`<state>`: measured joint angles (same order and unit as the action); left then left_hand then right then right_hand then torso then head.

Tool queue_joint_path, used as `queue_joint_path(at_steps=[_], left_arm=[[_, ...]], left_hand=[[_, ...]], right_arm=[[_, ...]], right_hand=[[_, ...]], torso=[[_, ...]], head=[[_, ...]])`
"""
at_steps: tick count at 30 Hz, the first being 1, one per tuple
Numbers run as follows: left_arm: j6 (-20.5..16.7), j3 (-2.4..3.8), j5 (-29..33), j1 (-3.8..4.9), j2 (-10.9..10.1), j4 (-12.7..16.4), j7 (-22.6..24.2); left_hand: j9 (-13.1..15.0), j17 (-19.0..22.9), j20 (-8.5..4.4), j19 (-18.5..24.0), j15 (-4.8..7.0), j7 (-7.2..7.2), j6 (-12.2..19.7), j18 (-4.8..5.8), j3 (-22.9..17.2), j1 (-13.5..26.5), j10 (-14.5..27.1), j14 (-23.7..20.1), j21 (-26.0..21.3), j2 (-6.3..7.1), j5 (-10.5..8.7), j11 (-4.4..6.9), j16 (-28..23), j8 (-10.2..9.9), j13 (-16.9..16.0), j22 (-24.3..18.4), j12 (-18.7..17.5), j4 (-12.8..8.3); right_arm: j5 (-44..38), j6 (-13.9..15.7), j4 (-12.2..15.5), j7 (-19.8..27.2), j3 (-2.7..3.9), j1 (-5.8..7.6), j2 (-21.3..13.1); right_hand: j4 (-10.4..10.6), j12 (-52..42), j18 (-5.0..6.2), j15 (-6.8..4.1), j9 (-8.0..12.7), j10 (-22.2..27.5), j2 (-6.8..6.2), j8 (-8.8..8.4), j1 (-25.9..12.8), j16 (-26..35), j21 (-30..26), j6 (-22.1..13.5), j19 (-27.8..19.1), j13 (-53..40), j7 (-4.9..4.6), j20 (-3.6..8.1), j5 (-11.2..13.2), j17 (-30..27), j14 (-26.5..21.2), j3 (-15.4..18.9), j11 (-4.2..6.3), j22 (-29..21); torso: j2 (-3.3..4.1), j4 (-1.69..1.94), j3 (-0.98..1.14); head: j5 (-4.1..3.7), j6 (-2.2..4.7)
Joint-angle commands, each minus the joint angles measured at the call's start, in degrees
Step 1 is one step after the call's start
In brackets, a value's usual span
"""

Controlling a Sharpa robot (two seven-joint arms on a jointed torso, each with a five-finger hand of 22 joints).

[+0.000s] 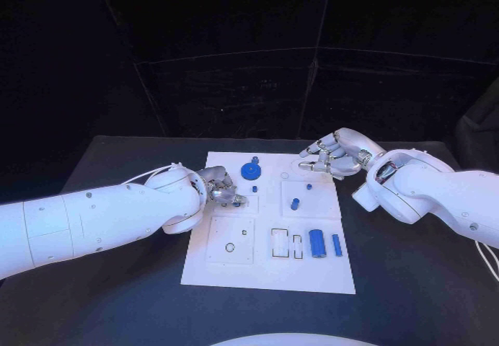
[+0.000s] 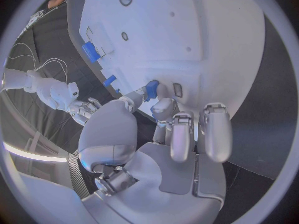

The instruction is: Assemble the parts on the task board

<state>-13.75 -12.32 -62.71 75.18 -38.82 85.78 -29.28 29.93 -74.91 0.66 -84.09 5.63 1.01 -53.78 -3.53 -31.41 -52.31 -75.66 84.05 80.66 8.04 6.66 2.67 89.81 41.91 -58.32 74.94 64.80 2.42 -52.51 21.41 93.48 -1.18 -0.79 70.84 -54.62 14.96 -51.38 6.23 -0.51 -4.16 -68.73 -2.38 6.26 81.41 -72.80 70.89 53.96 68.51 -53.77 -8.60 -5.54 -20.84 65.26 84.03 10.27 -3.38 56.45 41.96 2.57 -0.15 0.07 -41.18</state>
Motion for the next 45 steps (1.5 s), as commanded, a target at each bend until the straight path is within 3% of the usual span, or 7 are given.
queue_joint_path(at_steps=[1, 11, 25, 28, 34, 37, 45], left_arm=[[0.4, -0.06, 0.11, -0.07, 0.19, -0.21, -0.26], [0.45, -0.04, 0.52, -0.06, 0.57, -0.77, -0.26], [0.58, 0.22, 0.93, 0.4, -0.86, 0.63, -0.33], [0.54, 1.01, 1.76, 0.66, -1.33, 1.15, -0.32], [1.62, 4.63, 3.02, 1.24, -2.03, 2.01, -0.26], [5.24, 6.14, 4.33, 2.85, -2.47, 1.71, -0.24], [18.94, 7.03, 6.08, 7.31, -0.11, -6.63, -0.3]], left_hand=[[-0.11, -15.09, -0.37, -1.24, 0.41, 0.08, -0.44, 0.58, 1.05, 0.76, -0.4, 5.95, 0.22, -0.06, -0.39, 0.1, 0.19, -0.02, -0.06, 0.99, 0.37, 0.41], [-0.54, -15.09, -0.33, -1.29, 0.35, 0.13, -0.71, 0.6, 5.41, 2.46, -0.52, 5.95, 0.22, -0.38, -0.38, 0.04, 0.19, 0.25, -0.32, 1.17, 0.76, 2.72], [-1.21, -15.09, -0.53, -1.37, 0.54, -0.13, -0.75, 0.62, 16.82, 2.8, -0.61, 5.95, 0.19, -0.57, -0.44, 0.25, 0.19, 0.79, -0.41, 1.49, 1.12, 6.71], [-1.32, -15.09, -0.53, -1.2, 0.53, -0.08, -0.57, 0.51, 18.22, 2.35, -0.41, 5.95, -0.17, -0.68, -0.42, 0.22, 0.19, 0.79, -0.11, 1.03, 0.89, 7.13], [-1.69, -15.09, -0.41, -0.73, 0.3, 0.3, 0.51, 0.25, 21.16, 1.01, 0.71, 5.95, -1.16, -1.27, -0.33, -0.09, 0.19, 0.49, 1.36, -0.19, -0.27, 8.22], [-2.85, -15.09, 0.04, -0.25, -0.27, 1.33, 3.15, 0.02, 23.04, -1.05, 2.59, 5.95, -2.17, -1.91, -0.24, -0.93, 0.19, -1.29, 4.09, -1.41, -2.4, 8.57], [-4.65, -15.09, 0.8, 0.2, -1.02, 2.23, 4.02, -0.24, 25.38, -3.47, 3.37, 5.95, -3.19, -3.41, -0.33, -1.72, 0.19, -3.18, 5.34, -2.53, -3.13, 9.16]], right_arm=[[0.12, 0.09, 0.09, 0.45, 0.02, 0.1, 0.07], [0.12, 0.11, 0.13, 0.4, 0.02, 0.1, 0.04], [0.12, 0.15, 0.18, 0.38, 0.02, 0.11, -0.13], [0.12, 0.17, 0.09, 0.44, 0.02, 0.11, -0.14], [0.12, 0.25, -0.11, 0.54, 0.02, 0.11, -0.11], [0.12, 0.28, -0.24, 0.59, 0.02, 0.11, -0.05], [0.12, 0.24, -0.48, 0.51, 0.02, 0.1, 0.16]], right_hand=[[0.1, 0.4, 0.78, -0.35, 0.0, 0.45, -0.14, 0.22, -0.54, 0.45, -0.3, -0.48, -0.26, 0.31, 0.13, 0.02, 0.02, -0.19, 0.67, 0.34, -0.07, -0.16], [0.53, 0.66, 0.87, -0.3, 0.02, 0.73, -0.04, 0.29, -1.06, 1.02, -0.75, -0.68, -0.55, 0.71, 0.08, -0.01, 0.04, -0.74, 0.54, 0.79, -0.13, -0.73], [0.93, 0.64, 0.91, -0.27, 0.03, 0.8, -0.05, 0.37, -1.57, 1.31, -1.0, -0.82, -0.63, 0.89, 0.04, -0.05, 0.13, -0.93, 0.52, 1.24, -0.18, -0.98], [1.04, 0.58, 0.92, -0.26, 0.03, 0.79, -0.06, 0.41, -1.73, 1.35, -1.06, -0.85, -0.64, 0.89, 0.04, -0.06, 0.16, -0.92, 0.53, 1.38, -0.19, -1.05], [1.29, 0.47, 0.92, -0.23, 0.02, 0.78, -0.22, 0.5, -2.19, 1.46, -1.16, -0.91, -0.61, 0.95, 0.01, -0.08, 0.32, -0.94, 0.56, 1.77, -0.22, -1.11], [1.4, 0.4, 0.92, -0.22, 0.02, 0.78, -0.23, 0.55, -2.43, 1.49, -1.19, -0.95, -0.56, 0.97, 0.0, -0.09, 0.42, -0.9, 0.59, 1.93, -0.24, -1.1], [1.44, 0.32, 0.92, -0.22, 0.02, 0.74, -0.21, 0.57, -2.54, 1.53, -1.21, -0.96, -0.55, 0.93, -0.01, -0.1, 0.46, -0.92, 0.59, 1.99, -0.24, -1.11]], torso=[[0.0, 0.05, -0.03], [-0.03, 0.0, -0.04], [-0.01, 0.06, -0.06], [-0.02, 0.05, -0.06], [0.01, 0.04, -0.06], [0.06, -0.02, -0.07], [-0.01, 0.16, -0.01]], head=[[-0.04, 0.06], [-0.14, 0.21], [-0.16, 0.31], [-0.19, 0.31], [-0.19, 0.55], [-0.15, 0.63], [-0.07, 0.91]])
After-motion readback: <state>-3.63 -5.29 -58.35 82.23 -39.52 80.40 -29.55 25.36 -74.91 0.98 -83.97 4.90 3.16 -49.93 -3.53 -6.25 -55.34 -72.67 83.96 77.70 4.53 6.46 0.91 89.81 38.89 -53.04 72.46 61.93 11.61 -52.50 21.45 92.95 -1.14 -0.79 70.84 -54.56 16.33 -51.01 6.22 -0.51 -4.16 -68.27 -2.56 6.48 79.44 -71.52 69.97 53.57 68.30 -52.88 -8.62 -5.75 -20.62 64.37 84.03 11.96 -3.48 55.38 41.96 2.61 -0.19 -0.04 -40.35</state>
